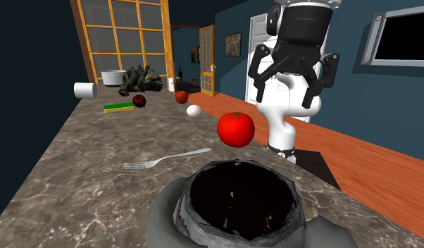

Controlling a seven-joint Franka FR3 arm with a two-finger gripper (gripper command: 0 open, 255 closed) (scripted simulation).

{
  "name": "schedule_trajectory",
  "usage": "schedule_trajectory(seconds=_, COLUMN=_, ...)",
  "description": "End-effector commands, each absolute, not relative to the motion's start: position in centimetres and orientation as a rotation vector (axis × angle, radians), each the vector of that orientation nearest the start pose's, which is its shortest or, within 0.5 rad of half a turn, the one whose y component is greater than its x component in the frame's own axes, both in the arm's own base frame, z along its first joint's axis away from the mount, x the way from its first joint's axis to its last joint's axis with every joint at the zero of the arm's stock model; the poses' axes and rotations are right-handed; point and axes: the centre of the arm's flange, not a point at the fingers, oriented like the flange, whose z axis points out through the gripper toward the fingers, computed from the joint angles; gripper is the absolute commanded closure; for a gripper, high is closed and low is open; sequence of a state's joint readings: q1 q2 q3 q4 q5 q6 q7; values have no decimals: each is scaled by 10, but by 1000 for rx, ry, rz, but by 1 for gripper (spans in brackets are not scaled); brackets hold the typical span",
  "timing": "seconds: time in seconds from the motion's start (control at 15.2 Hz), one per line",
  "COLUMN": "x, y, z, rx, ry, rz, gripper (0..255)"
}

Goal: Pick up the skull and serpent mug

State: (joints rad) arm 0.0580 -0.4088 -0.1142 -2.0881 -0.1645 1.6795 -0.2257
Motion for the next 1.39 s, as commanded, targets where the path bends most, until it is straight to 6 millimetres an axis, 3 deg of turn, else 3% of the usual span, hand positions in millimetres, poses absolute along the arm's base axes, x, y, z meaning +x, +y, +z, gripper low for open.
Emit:
schedule_trajectory(seconds=0.0, x=456, y=-55, z=587, rx=-3232, ry=-409, rz=28, gripper=0)
schedule_trajectory(seconds=0.53, x=559, y=-69, z=587, rx=-3167, ry=-734, rz=29, gripper=0)
schedule_trajectory(seconds=0.99, x=650, y=-63, z=586, rx=-3082, ry=-1011, rz=29, gripper=0)
schedule_trajectory(seconds=1.32, x=655, y=-63, z=565, rx=-3077, ry=-1025, rz=29, gripper=0)
